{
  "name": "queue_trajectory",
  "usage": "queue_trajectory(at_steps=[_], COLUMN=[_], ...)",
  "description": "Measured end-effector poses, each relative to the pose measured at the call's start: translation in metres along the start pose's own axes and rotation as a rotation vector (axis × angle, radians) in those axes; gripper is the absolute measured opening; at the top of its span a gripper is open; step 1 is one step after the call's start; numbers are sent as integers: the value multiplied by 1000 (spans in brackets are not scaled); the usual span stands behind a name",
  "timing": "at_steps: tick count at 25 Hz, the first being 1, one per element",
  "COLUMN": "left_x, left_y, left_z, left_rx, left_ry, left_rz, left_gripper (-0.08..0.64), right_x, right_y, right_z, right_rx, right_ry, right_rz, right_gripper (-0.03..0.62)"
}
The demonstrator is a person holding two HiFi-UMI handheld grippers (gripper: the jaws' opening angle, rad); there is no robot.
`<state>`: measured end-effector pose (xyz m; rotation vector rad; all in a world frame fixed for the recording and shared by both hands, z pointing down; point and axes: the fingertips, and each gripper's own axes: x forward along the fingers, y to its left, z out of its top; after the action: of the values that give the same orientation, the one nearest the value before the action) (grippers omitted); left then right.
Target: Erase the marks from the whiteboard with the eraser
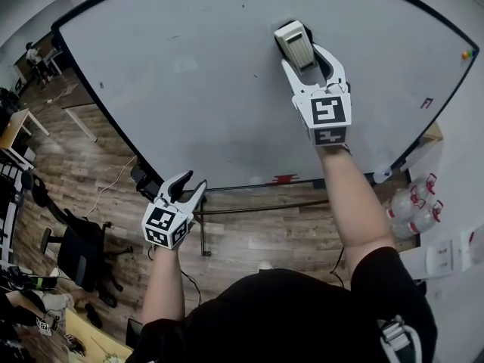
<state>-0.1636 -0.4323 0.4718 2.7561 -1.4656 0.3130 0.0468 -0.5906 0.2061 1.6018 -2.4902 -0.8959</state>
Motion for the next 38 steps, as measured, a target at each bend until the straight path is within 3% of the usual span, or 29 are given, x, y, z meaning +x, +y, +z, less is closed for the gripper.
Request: queue_trajectory(at_steps=[9,22,28,38], left_x=[-24,-36,-29,-13], left_y=[9,23,16,2], left_z=[-9,-15,-10,-6], left_rx=[-16,-38,-31,-19], left_ry=[7,-10,-14,-13], left_rz=[52,87,73,32], left_gripper=[183,183,183,183], right_x=[28,42,37,15], right_y=[80,162,145,58], right_z=[36,39,35,14], right_rx=[-67,-188,-192,-184], right_ry=[-69,-48,-32,-6], right_rz=[111,214,204,70], right_gripper=[247,247,247,247])
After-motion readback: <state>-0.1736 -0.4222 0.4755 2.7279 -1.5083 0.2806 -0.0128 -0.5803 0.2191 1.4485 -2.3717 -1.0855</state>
